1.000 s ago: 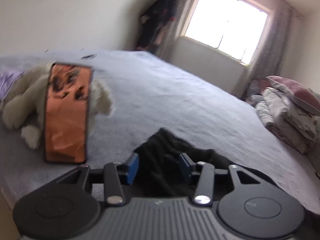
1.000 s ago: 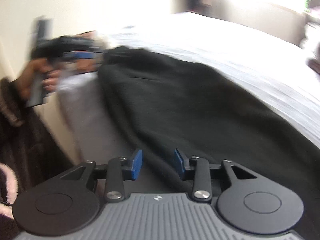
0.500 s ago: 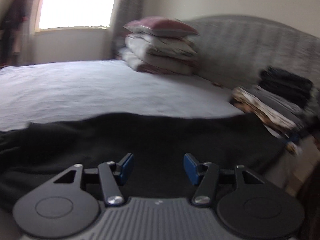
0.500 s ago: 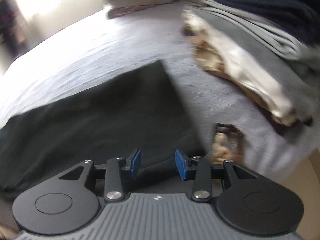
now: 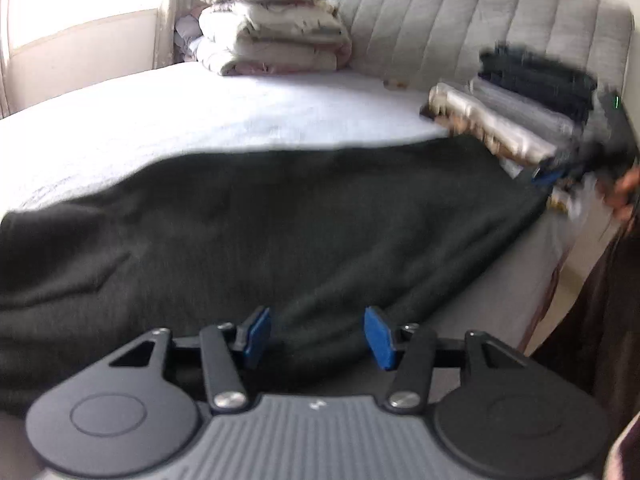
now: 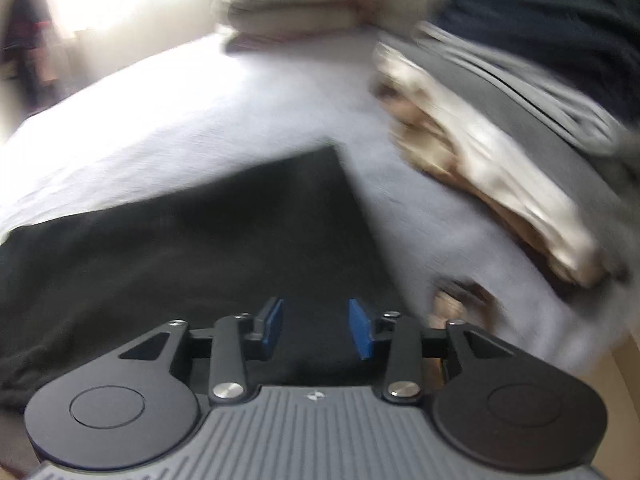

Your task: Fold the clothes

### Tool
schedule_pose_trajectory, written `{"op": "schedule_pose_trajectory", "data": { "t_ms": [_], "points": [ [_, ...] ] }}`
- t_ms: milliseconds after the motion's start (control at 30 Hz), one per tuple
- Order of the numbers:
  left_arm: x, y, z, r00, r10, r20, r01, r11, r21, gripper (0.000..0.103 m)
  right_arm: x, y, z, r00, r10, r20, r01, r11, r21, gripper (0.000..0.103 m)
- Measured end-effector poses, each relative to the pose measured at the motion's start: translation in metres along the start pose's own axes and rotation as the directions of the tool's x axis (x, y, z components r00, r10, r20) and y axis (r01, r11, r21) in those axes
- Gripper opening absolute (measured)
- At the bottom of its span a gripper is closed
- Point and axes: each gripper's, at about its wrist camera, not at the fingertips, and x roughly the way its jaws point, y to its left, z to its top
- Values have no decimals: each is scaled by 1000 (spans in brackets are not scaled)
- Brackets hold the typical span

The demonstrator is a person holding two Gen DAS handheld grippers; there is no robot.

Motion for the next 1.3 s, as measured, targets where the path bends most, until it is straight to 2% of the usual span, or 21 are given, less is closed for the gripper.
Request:
{"op": "schedule_pose_trajectory", "data": {
  "t_ms": [67,167,233,300,333,400,433,533,667,767,900,1000,1100,1200,1300],
  "points": [
    [9,2,14,1000,-11,21,12,1000,-18,54,11,29,-1,997,69,28,-68,996,-61,46],
    [29,-3,26,999,-24,30,24,1000,-8,54,30,71,-6,981,180,74,-167,975,-148,47],
    [44,-5,25,999,-47,23,47,999,-5,55,41,93,-12,964,253,78,-235,955,-183,48],
    [58,-9,15,998,-60,-7,60,998,22,55,51,109,-20,952,302,58,-282,933,-224,54],
    [64,-10,10,998,-66,-25,66,997,38,56,56,114,-25,949,311,47,-291,924,-249,56],
    [65,-17,-3,999,-50,5,50,993,104,57,58,116,-41,952,299,66,-263,910,-319,60],
    [62,-19,-7,999,-42,13,41,994,105,57,56,115,-49,953,293,78,-249,902,-352,60],
    [48,-14,-14,998,-58,16,57,997,48,61,47,107,-51,952,300,52,-256,880,-401,62],
    [30,0,-6,997,-71,-14,71,997,14,69,44,94,-29,955,296,-9,-284,909,-305,63],
    [20,12,12,1000,-15,4,15,999,-31,70,39,104,-9,963,267,-26,-264,923,-280,63],
    [13,38,45,997,62,47,-55,988,-143,75,35,125,21,948,319,-9,-309,908,-283,63],
    [17,62,67,990,139,12,-133,964,-232,76,38,148,47,927,374,-10,-357,876,-324,64],
    [26,85,75,980,198,-25,-196,929,-314,76,46,173,65,901,433,-15,-407,834,-374,68],
    [32,110,67,982,189,-7,-176,900,-400,76,63,196,77,884,465,-54,-445,797,-409,68],
    [43,130,59,986,163,-25,-159,891,-426,74,79,213,88,855,505,-117,-501,745,-441,68]
  ]
}}
